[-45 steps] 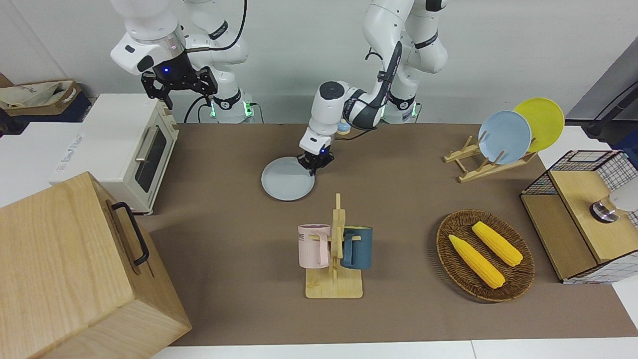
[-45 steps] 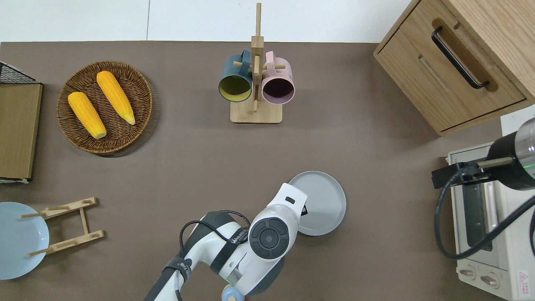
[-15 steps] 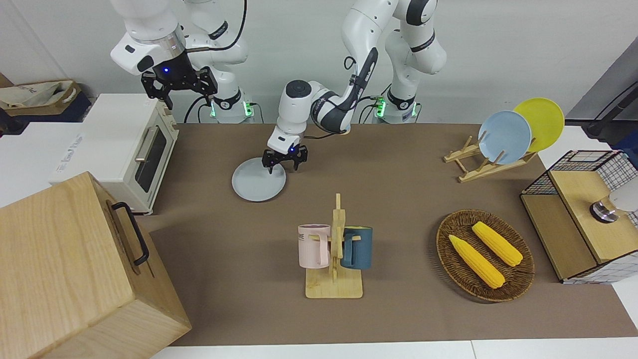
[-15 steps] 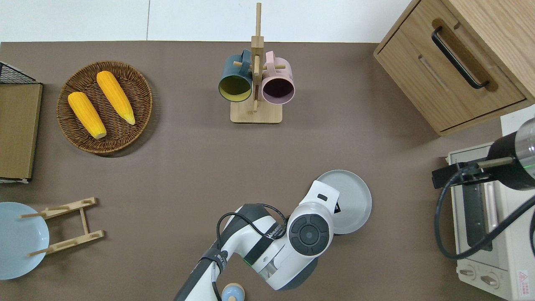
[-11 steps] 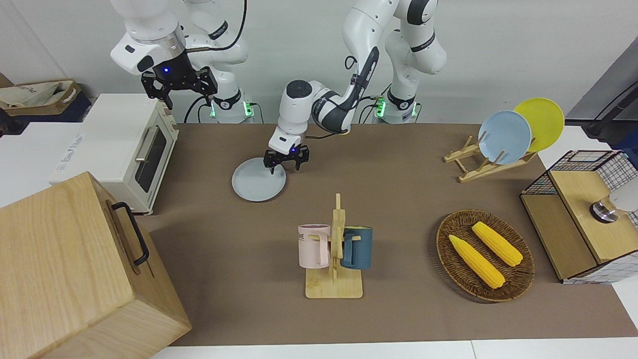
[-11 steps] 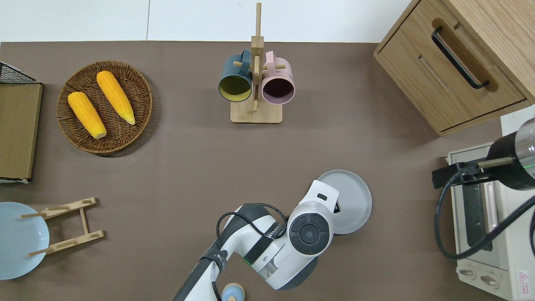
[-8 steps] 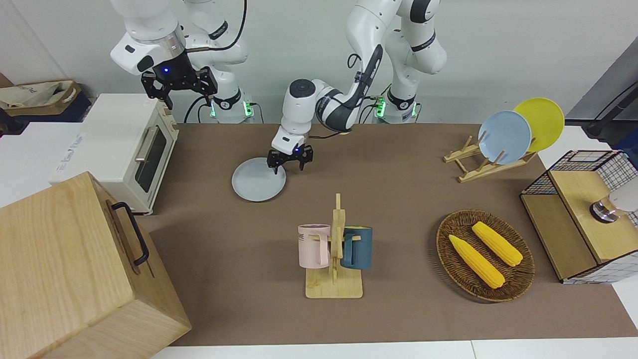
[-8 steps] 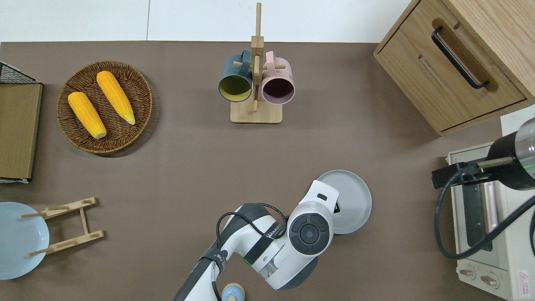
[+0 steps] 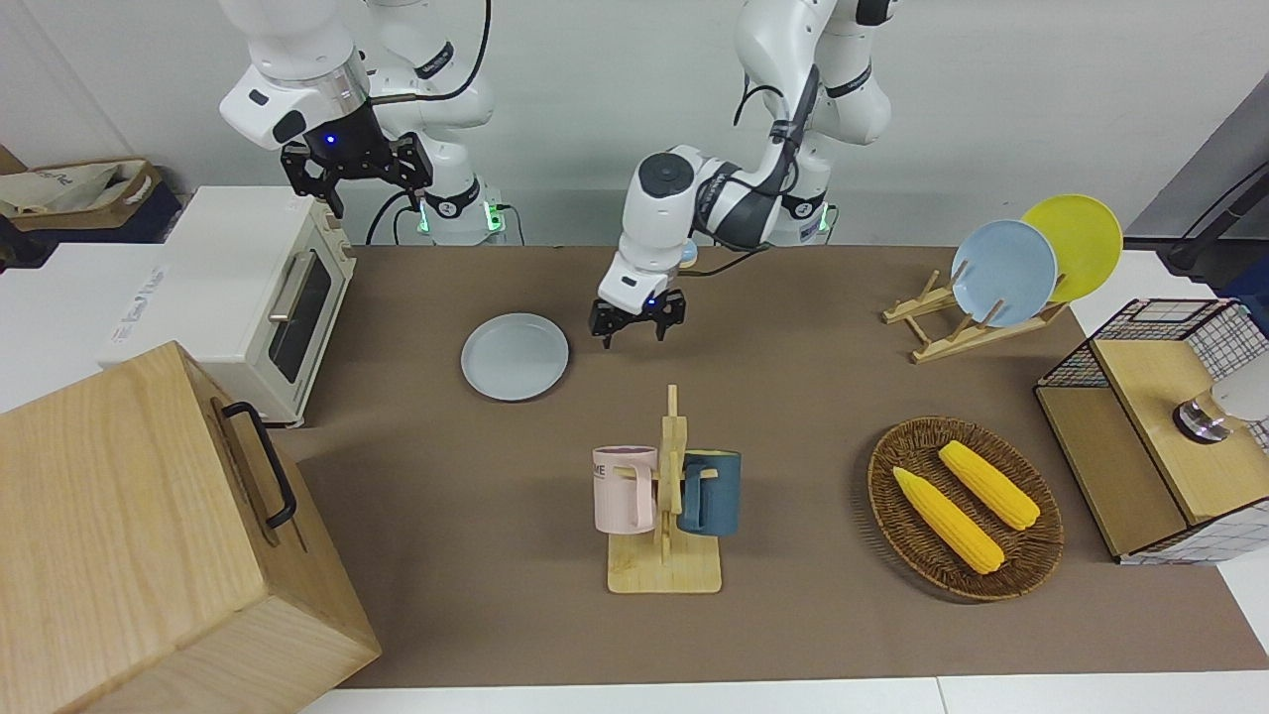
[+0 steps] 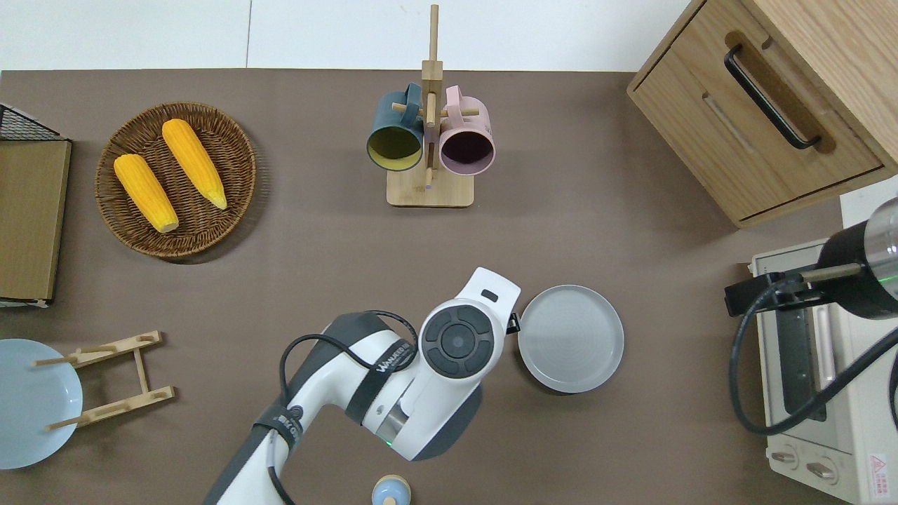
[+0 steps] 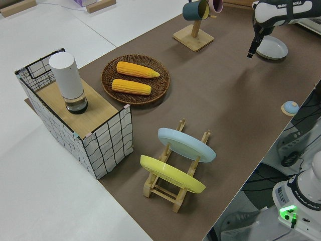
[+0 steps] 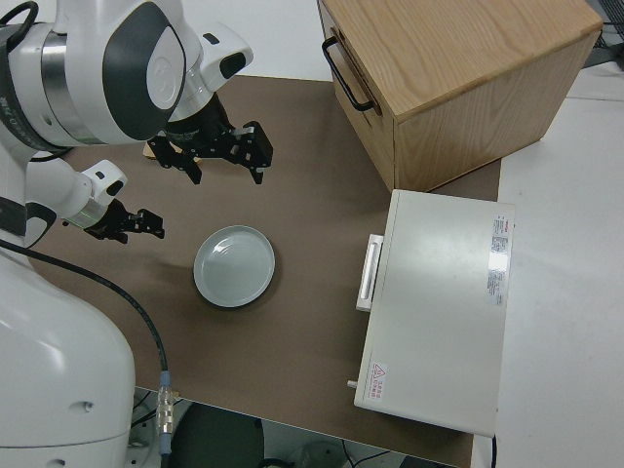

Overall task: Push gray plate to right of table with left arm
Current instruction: 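Lift the left gripper off the plate and pull it back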

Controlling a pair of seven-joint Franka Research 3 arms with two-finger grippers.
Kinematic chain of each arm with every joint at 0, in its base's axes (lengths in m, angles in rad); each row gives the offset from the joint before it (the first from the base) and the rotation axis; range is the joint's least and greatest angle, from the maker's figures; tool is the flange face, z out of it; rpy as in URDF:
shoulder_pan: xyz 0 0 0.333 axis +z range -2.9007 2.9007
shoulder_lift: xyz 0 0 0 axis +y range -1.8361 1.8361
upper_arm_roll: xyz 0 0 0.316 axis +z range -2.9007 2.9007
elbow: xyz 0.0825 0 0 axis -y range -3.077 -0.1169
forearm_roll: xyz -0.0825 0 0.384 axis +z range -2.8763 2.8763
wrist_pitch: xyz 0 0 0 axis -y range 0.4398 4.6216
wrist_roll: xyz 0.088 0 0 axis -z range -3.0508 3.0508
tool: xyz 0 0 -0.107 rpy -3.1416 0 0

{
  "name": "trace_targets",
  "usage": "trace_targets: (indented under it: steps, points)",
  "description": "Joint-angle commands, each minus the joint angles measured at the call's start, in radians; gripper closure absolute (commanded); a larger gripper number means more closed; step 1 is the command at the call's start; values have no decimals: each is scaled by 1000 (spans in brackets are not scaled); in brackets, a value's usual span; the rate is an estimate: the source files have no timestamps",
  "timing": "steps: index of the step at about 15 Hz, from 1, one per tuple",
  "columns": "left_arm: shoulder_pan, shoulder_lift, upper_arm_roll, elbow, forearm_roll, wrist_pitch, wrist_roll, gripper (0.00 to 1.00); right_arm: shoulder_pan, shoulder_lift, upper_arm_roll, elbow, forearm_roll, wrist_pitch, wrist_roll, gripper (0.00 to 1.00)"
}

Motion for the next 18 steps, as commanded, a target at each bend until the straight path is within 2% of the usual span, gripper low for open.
trace_targets:
  steps: [1, 8, 11, 16, 18]
  points:
    - [91, -103, -7, -53, -9, -92, 129, 9, -20, -2, 16, 9, 4, -16, 13, 17]
    - [276, -201, -5, -38, -18, -282, 391, 9, -20, -2, 16, 9, 4, -16, 13, 17]
    - [353, -224, -4, -28, -10, -324, 497, 9, -20, -2, 16, 9, 4, -16, 13, 17]
    - [470, -252, -5, 54, 9, -457, 634, 9, -20, -2, 16, 9, 4, -16, 12, 17]
    - [501, -264, -2, 93, 49, -512, 662, 9, -19, -2, 16, 9, 4, -16, 13, 17]
